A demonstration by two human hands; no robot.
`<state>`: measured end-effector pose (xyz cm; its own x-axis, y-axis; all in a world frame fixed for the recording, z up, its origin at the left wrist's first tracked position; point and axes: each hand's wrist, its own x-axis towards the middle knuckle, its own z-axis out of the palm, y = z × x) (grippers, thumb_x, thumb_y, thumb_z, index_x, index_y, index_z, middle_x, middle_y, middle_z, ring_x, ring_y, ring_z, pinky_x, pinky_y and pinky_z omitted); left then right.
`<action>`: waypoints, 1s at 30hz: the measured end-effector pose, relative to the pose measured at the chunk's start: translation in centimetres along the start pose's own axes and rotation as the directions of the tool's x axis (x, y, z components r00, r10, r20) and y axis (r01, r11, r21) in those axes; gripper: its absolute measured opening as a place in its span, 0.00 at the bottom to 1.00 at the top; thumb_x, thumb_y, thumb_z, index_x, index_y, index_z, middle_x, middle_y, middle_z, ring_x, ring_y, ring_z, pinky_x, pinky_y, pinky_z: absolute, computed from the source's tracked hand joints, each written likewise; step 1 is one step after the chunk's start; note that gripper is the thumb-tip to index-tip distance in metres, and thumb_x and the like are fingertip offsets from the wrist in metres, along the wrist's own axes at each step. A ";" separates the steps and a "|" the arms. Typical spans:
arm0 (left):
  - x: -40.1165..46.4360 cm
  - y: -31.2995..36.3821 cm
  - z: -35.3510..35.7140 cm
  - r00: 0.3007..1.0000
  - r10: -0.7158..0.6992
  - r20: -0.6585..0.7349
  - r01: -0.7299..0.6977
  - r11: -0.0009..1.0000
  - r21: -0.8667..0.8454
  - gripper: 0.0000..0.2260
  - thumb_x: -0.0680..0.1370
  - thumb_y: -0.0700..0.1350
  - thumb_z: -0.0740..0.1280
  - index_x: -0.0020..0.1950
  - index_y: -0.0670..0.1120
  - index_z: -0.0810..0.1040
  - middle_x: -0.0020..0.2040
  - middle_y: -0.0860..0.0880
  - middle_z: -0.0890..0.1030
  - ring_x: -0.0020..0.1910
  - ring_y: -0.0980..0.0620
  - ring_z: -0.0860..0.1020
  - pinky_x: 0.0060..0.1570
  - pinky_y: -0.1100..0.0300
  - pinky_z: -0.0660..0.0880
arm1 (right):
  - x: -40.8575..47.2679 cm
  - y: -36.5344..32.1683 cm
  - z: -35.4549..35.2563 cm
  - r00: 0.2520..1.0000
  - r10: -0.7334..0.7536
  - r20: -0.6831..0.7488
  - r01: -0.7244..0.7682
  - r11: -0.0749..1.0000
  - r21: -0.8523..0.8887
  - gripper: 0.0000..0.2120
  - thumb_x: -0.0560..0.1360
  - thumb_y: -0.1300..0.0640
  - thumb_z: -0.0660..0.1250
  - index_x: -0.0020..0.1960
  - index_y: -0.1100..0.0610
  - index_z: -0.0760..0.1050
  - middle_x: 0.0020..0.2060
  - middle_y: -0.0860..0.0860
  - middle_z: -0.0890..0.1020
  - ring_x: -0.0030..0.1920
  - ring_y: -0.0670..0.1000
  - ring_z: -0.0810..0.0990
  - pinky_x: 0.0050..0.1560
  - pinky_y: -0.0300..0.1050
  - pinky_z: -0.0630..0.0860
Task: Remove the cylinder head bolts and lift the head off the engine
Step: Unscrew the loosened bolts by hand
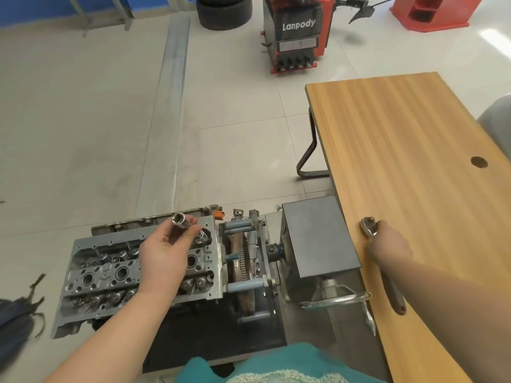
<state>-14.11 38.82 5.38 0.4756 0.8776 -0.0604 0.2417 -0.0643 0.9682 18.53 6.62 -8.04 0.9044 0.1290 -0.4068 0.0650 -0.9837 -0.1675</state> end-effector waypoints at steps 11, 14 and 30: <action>0.1 -0.5 -0.3 0.998 0.049 0.029 -0.050 0.998 0.040 0.12 0.80 0.44 0.74 0.50 0.64 0.85 0.53 0.59 0.88 0.55 0.60 0.85 0.60 0.61 0.76 | -0.3 -0.3 1.0 0.997 0.059 -0.048 -0.055 0.995 0.079 0.18 0.78 0.61 0.63 0.68 0.58 0.69 0.52 0.57 0.80 0.49 0.61 0.80 0.45 0.56 0.80; 0.4 -0.9 -0.7 0.996 0.064 0.059 -0.072 0.989 0.127 0.09 0.82 0.45 0.73 0.52 0.62 0.84 0.53 0.63 0.87 0.54 0.64 0.84 0.56 0.63 0.76 | -2.1 -2.1 0.8 0.988 0.032 -0.152 -0.004 0.984 0.181 0.18 0.79 0.55 0.62 0.68 0.56 0.72 0.57 0.56 0.80 0.52 0.60 0.79 0.50 0.56 0.78; 2.3 -0.6 -2.3 0.959 0.024 0.283 -0.093 0.968 0.232 0.03 0.81 0.55 0.72 0.52 0.65 0.81 0.49 0.68 0.85 0.50 0.69 0.81 0.51 0.60 0.76 | -14.1 -0.8 4.7 0.992 -0.008 0.122 -0.014 0.983 0.181 0.15 0.83 0.47 0.63 0.54 0.55 0.84 0.48 0.53 0.86 0.51 0.54 0.84 0.47 0.43 0.74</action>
<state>-15.07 41.99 5.24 0.7010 0.7056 -0.1032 0.3860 -0.2538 0.8869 3.69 6.19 -6.41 0.8454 0.1513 -0.5123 -0.0255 -0.9465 -0.3218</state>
